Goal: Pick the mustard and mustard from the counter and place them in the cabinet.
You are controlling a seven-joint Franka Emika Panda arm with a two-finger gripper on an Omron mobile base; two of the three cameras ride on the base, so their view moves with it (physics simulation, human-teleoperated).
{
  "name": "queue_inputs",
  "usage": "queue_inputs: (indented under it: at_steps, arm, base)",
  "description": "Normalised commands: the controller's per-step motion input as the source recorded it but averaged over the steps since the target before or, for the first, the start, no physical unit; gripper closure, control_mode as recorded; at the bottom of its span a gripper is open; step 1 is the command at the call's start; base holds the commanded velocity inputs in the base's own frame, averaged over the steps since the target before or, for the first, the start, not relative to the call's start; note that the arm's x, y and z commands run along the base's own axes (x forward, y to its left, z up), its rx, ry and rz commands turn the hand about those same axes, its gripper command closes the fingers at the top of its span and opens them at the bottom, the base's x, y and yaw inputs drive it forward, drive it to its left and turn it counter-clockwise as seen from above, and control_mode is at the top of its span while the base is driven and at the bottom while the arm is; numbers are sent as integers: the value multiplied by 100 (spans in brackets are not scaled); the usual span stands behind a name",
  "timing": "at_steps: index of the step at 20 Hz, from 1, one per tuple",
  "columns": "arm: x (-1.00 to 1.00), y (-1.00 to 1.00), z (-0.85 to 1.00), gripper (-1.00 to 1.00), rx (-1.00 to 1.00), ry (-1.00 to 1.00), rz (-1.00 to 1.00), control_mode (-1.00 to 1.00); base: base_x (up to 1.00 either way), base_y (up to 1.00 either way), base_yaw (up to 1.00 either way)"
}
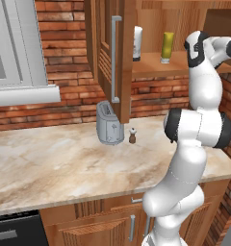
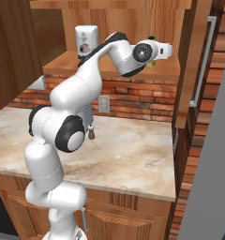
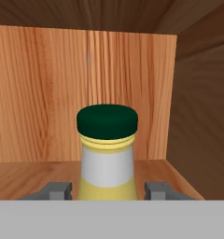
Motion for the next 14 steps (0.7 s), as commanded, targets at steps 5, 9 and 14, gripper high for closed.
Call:
queue_inputs:
  at_steps: [5,9,14]
  arm:
    - [0,0,0,-100,0,0,0,-100]
    - [2,0,-2,-100,0,0,0,-100]
    - [2,0,-5,-100,0,0,0,-100]
  base:
    - [0,0,0]
    - [0,0,0]
    - [0,0,0]
